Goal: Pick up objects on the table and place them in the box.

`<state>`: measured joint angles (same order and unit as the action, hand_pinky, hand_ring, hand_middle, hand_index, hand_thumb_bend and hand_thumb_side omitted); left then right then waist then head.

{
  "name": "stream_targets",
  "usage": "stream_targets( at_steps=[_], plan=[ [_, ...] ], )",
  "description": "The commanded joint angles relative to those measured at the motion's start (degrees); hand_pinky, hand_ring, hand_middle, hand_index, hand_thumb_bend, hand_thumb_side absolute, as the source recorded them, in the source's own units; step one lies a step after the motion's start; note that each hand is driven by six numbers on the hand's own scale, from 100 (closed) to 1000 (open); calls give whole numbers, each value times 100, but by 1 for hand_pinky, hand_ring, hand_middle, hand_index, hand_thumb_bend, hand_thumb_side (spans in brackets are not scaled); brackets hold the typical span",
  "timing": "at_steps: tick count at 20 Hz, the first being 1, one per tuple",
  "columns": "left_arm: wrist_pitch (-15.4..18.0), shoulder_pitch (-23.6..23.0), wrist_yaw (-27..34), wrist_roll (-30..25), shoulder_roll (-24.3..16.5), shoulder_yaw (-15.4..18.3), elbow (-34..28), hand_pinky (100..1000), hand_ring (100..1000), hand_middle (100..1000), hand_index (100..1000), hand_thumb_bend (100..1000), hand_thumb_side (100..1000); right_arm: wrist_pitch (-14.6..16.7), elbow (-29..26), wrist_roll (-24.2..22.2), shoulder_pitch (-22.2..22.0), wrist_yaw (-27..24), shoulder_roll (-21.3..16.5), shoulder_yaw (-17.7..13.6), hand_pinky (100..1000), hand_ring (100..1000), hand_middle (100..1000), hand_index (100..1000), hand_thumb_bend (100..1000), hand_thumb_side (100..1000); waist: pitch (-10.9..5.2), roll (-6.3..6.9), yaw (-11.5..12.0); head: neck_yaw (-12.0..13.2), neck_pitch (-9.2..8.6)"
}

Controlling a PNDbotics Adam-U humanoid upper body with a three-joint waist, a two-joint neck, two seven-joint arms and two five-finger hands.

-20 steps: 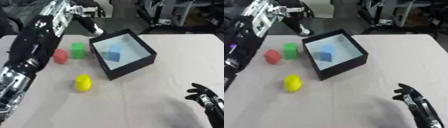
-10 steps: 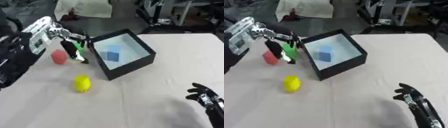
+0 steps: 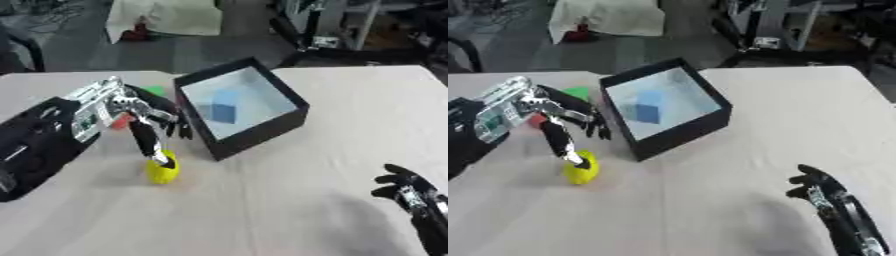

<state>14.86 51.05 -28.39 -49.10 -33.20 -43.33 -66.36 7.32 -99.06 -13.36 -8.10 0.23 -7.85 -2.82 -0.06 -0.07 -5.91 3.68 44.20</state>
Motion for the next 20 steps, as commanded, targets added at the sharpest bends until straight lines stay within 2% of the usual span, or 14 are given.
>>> stream_targets(
  at_steps=[1,5,6,11,16,18,20],
  plan=[
    [462,42,-102,-287,-144,-7,49,745,706,766,898,407,445,8,-95,7,45,13,-125,-33,758,609,645,841,100,694,-27,70,-5,-28,-8],
    [605,-19,-192,-287,-230,-15,95,740,699,763,896,408,427,9,-96,15,43,13,-132,-42,759,609,645,841,100,696,-29,75,1,-38,-8],
    [631,-32,-225,-287,-252,-18,108,725,684,757,890,357,392,9,-96,14,43,14,-133,-41,759,609,645,841,100,695,-29,77,3,-39,-8],
    [726,-123,-302,-287,-264,-9,224,661,613,696,848,271,329,8,-97,17,43,16,-135,-43,759,609,644,841,100,696,-27,74,2,-47,-8],
    [699,-163,-256,-287,-212,99,303,516,469,517,686,186,298,5,-97,24,40,12,-133,-47,758,609,644,841,100,695,-29,65,5,-44,-8],
    [575,-154,-139,-287,-222,208,242,445,401,450,606,151,289,4,-97,27,36,12,-131,-50,759,609,645,841,100,696,-32,62,12,-47,-8],
    [387,-122,1,-287,-255,344,61,415,373,418,570,137,283,4,-96,30,32,13,-129,-53,758,609,645,841,100,695,-35,59,17,-42,-8]
  ],
)
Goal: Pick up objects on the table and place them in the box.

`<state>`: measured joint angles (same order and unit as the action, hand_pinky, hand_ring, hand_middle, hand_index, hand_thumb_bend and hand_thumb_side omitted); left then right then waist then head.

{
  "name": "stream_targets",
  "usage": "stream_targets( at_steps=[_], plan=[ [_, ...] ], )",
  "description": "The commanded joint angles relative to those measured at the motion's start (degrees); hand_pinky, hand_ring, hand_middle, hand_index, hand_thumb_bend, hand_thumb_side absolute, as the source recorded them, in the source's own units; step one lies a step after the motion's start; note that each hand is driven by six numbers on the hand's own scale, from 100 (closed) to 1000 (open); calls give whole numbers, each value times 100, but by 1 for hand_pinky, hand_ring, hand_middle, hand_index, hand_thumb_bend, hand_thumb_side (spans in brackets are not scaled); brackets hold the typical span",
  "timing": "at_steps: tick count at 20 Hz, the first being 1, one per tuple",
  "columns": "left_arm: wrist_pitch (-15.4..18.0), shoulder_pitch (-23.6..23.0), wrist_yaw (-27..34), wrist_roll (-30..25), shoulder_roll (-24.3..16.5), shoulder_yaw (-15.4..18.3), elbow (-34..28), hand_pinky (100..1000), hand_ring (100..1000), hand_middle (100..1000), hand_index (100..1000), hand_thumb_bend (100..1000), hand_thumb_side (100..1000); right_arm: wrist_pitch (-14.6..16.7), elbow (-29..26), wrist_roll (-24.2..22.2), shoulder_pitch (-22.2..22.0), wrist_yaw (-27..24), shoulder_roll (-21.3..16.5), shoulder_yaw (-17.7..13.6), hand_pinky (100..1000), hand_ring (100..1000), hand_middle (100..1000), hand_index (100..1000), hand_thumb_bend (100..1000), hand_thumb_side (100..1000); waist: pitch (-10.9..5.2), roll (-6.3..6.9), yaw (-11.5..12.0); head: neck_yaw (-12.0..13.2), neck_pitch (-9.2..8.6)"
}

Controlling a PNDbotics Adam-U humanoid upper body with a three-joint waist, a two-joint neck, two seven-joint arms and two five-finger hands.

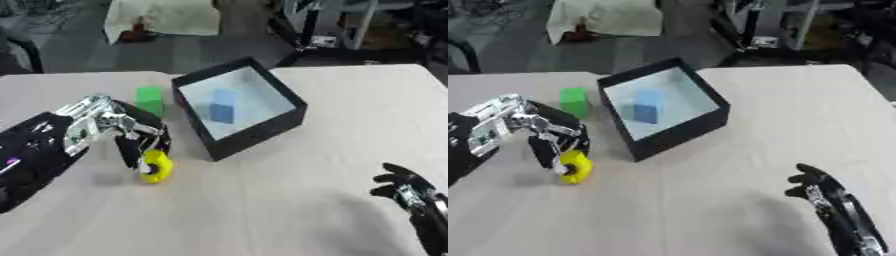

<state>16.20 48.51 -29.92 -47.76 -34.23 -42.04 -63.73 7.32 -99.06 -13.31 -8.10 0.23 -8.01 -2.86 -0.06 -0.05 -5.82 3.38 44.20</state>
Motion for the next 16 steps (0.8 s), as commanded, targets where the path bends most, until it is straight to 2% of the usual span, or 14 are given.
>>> stream_targets(
  at_steps=[1,4,7,10,13,16],
  plan=[
    [145,173,215,-421,-168,289,-323,415,374,418,571,137,281,5,-96,27,28,12,-113,-50,758,609,645,841,100,695,-38,56,11,-14,-8],
    [-196,396,218,-421,-160,582,-724,429,381,430,585,130,257,4,-93,29,14,11,-107,-50,758,609,645,841,100,698,-50,48,25,-21,-8],
    [-517,814,-178,-421,112,984,-820,444,388,440,594,136,231,0,-84,25,-7,11,-94,-41,758,609,645,841,100,700,-67,29,40,-22,-8],
    [-657,1320,-899,-421,681,1417,-342,478,406,459,617,126,198,1,-80,17,-21,-1,-77,-34,758,609,645,841,100,700,-81,-2,45,-23,-8],
    [-750,1694,-1816,-361,1404,1985,357,490,411,467,633,112,215,-2,-73,11,-21,-8,-51,-22,758,609,645,841,100,705,-77,-35,38,4,-8],
    [-874,1809,-2840,274,2089,2484,1066,508,425,484,651,105,235,-7,-67,-9,-4,-21,-23,2,758,609,646,841,100,710,-59,-67,-3,43,-8]
  ],
)
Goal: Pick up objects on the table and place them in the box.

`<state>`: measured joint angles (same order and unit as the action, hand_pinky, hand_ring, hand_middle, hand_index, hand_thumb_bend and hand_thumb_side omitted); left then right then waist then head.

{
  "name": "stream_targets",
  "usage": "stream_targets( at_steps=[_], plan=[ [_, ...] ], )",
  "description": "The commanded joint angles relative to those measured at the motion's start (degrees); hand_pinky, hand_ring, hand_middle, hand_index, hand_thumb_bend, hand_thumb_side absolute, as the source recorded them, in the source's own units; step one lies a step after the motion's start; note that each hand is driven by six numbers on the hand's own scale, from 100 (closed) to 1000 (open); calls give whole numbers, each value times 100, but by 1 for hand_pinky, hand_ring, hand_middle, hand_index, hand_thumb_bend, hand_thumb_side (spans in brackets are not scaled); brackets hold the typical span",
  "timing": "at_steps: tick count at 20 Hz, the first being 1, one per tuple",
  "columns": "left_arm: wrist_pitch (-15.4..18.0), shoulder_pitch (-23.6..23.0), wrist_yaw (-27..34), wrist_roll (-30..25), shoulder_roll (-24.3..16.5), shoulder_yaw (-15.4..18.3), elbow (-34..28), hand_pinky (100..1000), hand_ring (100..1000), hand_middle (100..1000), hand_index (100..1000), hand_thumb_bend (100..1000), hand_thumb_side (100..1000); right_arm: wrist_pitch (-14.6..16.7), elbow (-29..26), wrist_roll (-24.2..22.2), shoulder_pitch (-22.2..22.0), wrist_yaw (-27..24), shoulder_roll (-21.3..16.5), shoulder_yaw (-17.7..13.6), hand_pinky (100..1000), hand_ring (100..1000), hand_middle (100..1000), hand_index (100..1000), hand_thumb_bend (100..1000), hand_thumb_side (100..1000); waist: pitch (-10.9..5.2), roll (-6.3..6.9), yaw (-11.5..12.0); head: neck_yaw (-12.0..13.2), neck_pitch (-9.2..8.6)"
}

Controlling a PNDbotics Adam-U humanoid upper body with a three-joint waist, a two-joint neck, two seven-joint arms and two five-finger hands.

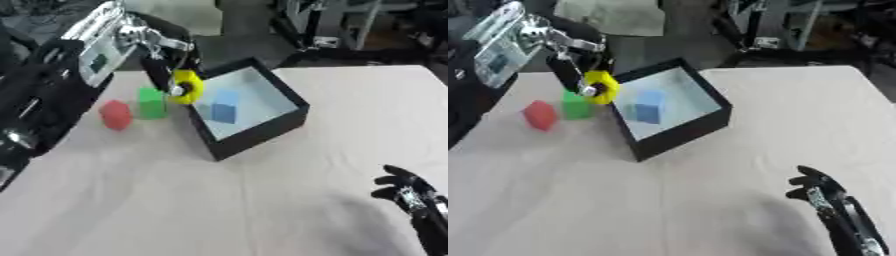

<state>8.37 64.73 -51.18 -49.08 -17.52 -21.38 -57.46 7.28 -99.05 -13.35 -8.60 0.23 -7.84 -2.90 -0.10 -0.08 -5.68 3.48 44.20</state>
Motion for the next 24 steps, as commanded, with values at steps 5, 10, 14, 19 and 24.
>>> stream_targets(
  at_steps=[5,10,14,19,24],
  plan=[
    [-579,100,-2516,2220,1325,1037,1389,555,469,532,701,176,287,-11,-59,-55,97,-51,-4,58,758,609,646,841,100,719,-9,-111,-121,134,-8],
    [-1126,-79,-3503,3962,1769,1330,1855,654,555,627,796,270,438,-25,-52,-76,130,-70,19,74,758,609,646,841,100,726,26,-130,-173,166,-8],
    [-1252,-159,-3639,4508,1876,1353,2082,723,698,778,917,392,632,-24,-55,-79,140,-76,22,76,758,609,647,841,100,722,34,-141,-174,155,-8],
    [-1280,-159,-3319,4725,1685,1358,1949,748,753,839,951,481,793,-20,-59,-66,138,-81,22,51,758,609,647,841,100,718,29,-144,-142,134,-8],
    [-985,25,-2462,4368,877,1250,1321,733,679,761,879,387,718,-23,-59,-44,122,-70,8,23,758,609,647,841,100,717,12,-119,-80,93,-8]
  ],
)
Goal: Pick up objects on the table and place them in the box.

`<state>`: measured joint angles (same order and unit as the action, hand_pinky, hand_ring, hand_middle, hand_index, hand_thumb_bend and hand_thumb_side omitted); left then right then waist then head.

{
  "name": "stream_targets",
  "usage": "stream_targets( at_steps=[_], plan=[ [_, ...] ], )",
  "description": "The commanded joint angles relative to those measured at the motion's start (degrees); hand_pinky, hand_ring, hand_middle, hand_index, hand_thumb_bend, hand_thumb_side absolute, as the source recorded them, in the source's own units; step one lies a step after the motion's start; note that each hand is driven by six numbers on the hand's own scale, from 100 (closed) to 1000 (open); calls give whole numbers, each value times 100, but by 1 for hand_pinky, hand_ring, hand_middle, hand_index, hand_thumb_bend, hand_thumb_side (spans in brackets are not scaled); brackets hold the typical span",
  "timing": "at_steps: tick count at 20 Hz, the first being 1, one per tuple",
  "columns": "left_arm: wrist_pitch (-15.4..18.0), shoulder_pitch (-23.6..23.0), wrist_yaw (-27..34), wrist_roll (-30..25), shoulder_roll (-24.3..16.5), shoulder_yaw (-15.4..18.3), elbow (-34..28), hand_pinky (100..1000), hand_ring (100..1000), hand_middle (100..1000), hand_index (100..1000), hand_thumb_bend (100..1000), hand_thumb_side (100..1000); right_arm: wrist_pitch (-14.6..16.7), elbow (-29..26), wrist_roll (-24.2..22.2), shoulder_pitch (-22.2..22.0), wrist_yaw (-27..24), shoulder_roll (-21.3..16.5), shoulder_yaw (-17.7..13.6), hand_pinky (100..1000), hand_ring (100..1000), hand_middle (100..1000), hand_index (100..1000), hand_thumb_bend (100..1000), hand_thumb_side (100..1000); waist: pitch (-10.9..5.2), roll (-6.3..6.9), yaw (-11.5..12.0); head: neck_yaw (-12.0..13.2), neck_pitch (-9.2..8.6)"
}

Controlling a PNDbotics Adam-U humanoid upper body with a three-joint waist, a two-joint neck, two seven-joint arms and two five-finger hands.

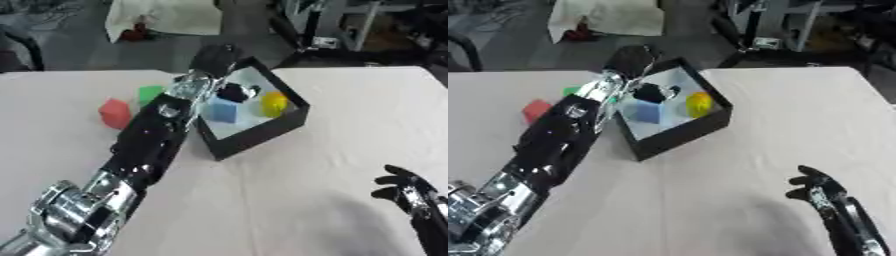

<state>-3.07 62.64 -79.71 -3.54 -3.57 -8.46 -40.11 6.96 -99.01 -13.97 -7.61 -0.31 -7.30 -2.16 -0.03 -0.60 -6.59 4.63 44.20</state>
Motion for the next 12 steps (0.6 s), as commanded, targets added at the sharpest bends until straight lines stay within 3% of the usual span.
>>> stream_targets(
  at_steps=[1,6,10,11,12],
  plan=[
    [258,259,584,-338,-750,-63,-587,736,673,754,876,365,693,9,-63,25,19,-14,-51,-58,758,609,647,841,100,719,1,-60,23,-33,-9],
    [689,230,1320,-1772,-1818,-90,-851,752,698,783,885,358,696,1,-58,54,-11,14,-73,-85,759,609,648,841,100,728,-15,-11,80,-65,-9],
    [674,38,1363,-3240,-2267,-77,-569,750,717,806,913,419,670,-1,-56,65,-34,38,-83,-91,759,609,648,841,100,730,-23,10,109,-87,-9],
    [630,-22,1306,-3519,-2316,-49,-521,747,716,804,913,438,367,1,-59,63,-33,39,-84,-89,759,609,648,841,100,760,-24,9,108,-84,-9],
    [573,-106,1253,-3709,-2350,-5,-479,744,713,802,912,434,622,5,-64,65,-32,35,-86,-93,758,609,648,841,100,724,-23,5,108,-91,-9]
  ],
)
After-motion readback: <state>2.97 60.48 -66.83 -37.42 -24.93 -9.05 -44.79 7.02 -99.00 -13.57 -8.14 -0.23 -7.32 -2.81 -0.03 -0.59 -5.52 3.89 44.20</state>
